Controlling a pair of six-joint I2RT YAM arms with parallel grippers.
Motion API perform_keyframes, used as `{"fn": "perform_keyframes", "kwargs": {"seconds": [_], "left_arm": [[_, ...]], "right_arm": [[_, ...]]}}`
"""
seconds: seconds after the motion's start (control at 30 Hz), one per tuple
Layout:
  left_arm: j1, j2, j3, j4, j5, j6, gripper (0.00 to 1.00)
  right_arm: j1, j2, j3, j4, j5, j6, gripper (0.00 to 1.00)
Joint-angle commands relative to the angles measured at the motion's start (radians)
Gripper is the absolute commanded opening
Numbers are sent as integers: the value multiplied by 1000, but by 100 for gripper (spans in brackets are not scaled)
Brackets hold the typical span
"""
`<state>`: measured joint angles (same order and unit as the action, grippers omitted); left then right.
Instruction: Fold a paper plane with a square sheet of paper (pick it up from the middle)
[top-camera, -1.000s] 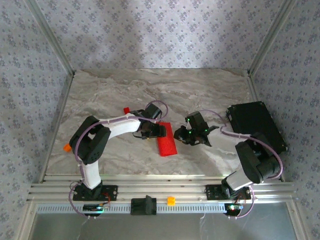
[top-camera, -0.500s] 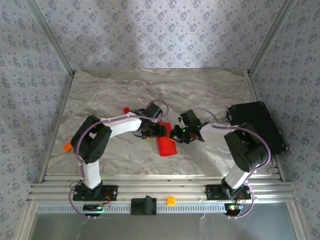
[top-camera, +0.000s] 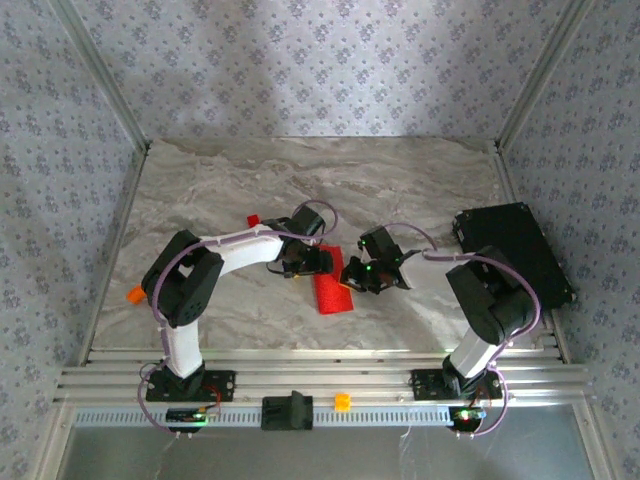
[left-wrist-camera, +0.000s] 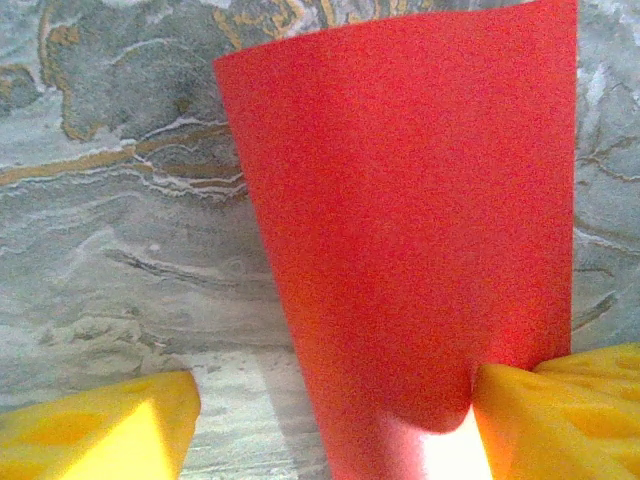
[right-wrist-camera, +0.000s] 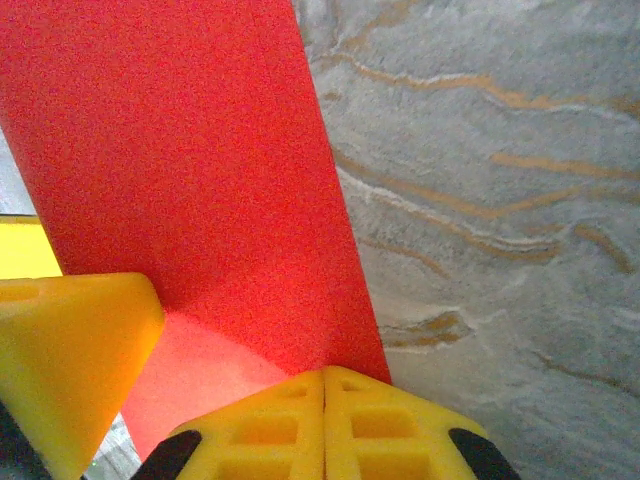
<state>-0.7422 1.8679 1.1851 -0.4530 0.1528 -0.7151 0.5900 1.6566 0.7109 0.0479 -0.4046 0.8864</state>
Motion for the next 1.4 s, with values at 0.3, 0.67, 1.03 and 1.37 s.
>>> {"fn": "perform_keyframes", "kwargs": {"seconds": [0.3, 0.67, 1.03, 1.37], "left_arm": [[-6, -52, -17, 33, 45, 56, 76], [1, -173, -136, 171, 137, 60, 69], [-2, -112, -134, 189, 195, 65, 62], [-19, -49, -115, 162, 148, 72, 54]], "right_arm": [[73, -57, -110, -65, 191, 221, 5], [86, -109, -150, -38, 251, 307, 5], [70, -111, -180, 15, 225, 299, 5], [56, -115, -185, 58, 198, 283, 8]]}}
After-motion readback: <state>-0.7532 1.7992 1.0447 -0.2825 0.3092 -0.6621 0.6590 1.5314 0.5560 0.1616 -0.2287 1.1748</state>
